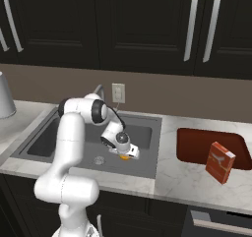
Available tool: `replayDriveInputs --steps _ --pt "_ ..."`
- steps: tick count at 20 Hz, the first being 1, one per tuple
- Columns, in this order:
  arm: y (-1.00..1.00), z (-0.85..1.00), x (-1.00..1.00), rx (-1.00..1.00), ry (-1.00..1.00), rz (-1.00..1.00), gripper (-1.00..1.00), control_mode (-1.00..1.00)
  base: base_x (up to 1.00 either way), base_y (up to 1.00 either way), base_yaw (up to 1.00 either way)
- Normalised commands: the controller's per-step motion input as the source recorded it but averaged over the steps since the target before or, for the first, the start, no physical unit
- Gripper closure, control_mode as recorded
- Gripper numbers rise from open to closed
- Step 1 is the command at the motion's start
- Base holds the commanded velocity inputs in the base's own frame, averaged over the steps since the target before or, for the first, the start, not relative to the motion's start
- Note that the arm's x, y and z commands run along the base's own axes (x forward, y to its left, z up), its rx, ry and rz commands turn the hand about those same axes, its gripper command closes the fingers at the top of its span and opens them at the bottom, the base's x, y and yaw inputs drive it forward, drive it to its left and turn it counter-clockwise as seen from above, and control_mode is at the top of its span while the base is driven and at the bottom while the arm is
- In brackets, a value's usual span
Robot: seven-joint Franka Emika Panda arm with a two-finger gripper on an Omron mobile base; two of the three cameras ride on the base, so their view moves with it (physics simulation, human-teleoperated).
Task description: Pick up all produce items and place them in the sink. Turn on the sink faucet to wash them. Then turn the sink off and put them in the tray.
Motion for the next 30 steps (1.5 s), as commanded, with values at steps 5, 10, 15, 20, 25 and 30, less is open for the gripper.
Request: replayDriveInputs --steps 5,10,15,20,25,30 --pt "0.0 -0.09 0.03 0.0 0.0 0.0 -1.0 -1.0 0.0 0.0 0.0" --pt "0.0 -0.14 0.0 0.0 0.0 0.0 -1.0 -1.0 0.0 0.0 0.0" --pt "0.0 -0.17 0.0 0.0 0.0 0.0 1.0 -1.0 0.0 0.0 0.0" --pt "0.0 -0.04 0.0 0.0 0.0 0.0 1.0 -1.0 0.0 0.0 0.0" --pt "0.0 0.02 -0.03 0.0 -0.01 0.0 1.0 -1.0 0.0 0.0 0.0" --pt "-0.02 0.29 -0.24 0.02 -0.04 -0.04 1.0 -1.0 0.0 0.0 0.0"
